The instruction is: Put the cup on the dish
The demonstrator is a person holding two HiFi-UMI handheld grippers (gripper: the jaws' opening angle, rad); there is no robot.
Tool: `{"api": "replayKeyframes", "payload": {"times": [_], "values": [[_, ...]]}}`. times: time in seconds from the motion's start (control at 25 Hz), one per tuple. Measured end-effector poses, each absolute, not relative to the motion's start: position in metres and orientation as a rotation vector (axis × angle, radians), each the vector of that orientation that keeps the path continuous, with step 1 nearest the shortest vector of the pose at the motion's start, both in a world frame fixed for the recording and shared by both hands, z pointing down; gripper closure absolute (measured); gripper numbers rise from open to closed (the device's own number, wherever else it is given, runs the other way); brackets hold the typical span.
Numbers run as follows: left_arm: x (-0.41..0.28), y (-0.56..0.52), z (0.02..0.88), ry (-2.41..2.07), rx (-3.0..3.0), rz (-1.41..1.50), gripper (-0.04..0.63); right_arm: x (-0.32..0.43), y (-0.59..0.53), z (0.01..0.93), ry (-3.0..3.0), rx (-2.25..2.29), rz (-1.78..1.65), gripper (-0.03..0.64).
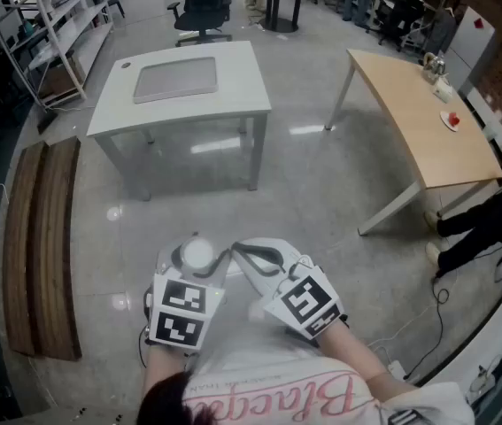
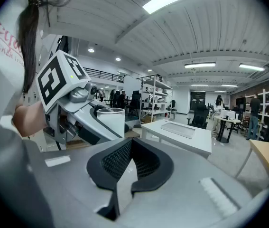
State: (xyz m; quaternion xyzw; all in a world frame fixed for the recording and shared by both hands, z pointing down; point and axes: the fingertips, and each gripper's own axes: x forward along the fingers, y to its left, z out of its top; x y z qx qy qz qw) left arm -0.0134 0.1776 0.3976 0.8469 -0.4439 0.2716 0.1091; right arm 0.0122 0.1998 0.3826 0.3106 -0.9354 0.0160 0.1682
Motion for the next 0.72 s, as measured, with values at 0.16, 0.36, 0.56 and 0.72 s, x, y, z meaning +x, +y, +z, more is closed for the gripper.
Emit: {"api": "replayKeyframes", "payload": {"times": [0.16,0.36,0.56,0.72], "values": [[-0.007,0.174,0.401,-1.313,2.479,0.832,0.344,0.017,0.194,0.385,-2.650,0.848,0.024,0.617],[-0.002,0.174,0.405,-1.337,2.438,0.831,0.344,0.022,0.193,0.386,-2.666,0.789,0.007,0.617],[-0.005,0.174,0.412,-1.353,2.397,0.858,0.344,0.023,0.192,0.395,-2.672,0.741,0.018,0.617],[-0.004,0.171,0.413,-1.355,2.378,0.864,0.344,0.028,0.187,0.397,-2.679,0.754,0.046,0.615]]}}
